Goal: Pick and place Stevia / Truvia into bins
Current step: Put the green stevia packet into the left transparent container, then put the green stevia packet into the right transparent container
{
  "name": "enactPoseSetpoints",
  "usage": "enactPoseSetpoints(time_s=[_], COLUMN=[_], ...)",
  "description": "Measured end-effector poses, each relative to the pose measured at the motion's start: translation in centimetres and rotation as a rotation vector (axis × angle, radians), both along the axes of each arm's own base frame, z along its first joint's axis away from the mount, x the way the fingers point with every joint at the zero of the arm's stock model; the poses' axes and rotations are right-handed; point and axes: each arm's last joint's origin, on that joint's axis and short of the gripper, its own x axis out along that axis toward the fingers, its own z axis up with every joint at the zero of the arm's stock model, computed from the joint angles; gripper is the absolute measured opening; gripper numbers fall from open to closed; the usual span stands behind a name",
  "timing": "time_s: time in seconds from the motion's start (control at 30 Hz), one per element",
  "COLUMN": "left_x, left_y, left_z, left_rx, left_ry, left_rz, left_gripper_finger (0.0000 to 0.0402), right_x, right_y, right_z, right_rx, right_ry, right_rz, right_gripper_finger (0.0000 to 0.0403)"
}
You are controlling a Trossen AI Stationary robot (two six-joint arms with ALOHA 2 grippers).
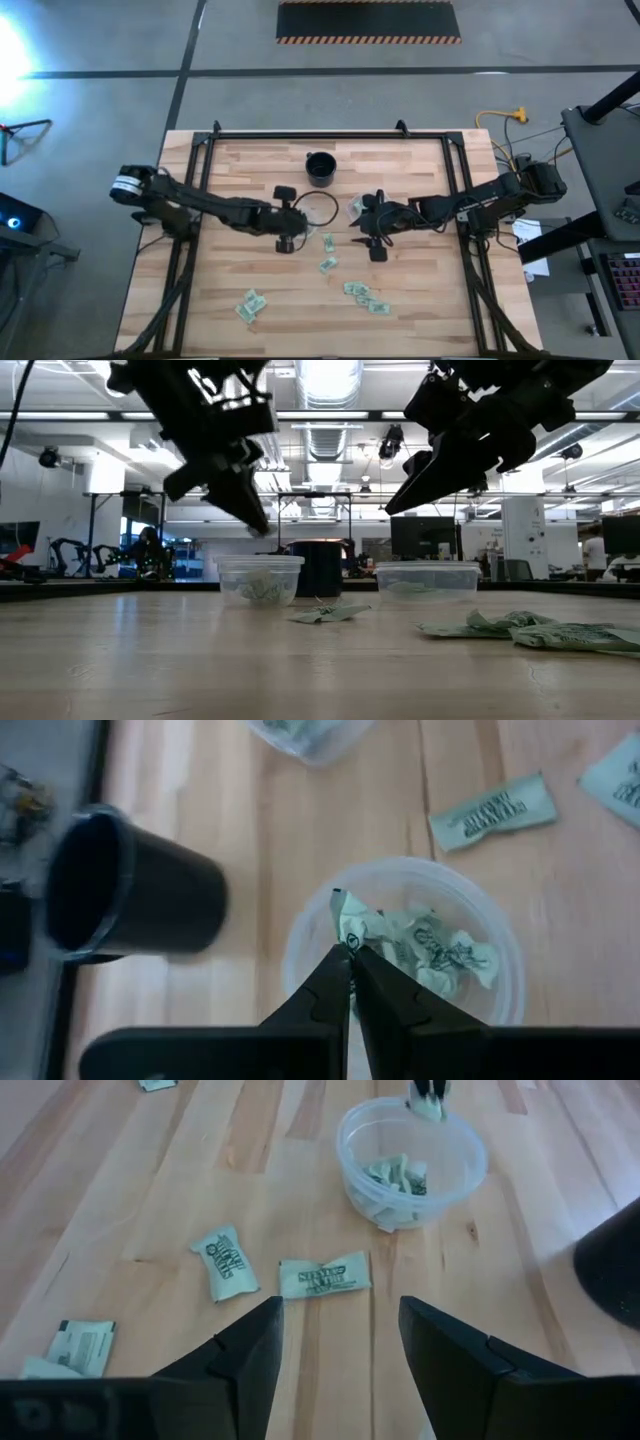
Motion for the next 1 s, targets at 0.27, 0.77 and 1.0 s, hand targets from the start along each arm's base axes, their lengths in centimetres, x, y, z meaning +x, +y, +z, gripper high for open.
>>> enactPoseSetpoints(time_s=[0.27, 0.77, 1.0], left_x=[1.1, -0.2, -2.2], left_y=[0.1, -1.5, -4.0], left_z=[-1.5, 0.8, 2.7], left_rx=[0.017, -0.017, -0.085], left_ry=[0.073, -0.012, -0.072], left_rz=[-0.043, -0.067, -0.091], left_gripper_finger=[0.0043, 0.0102, 0.0102], right_x=[-0.1, 0.2, 1.9], right_y=[0.1, 3.8, 5.1], right_z=[-0.1, 0.3, -1.4], right_rx=[0.009, 0.043, 0.035], right_ry=[0.005, -0.093, -0.118], right_rz=[0.002, 0.208, 0.255], right_gripper_finger=[0.0192, 0.0192, 0.0192])
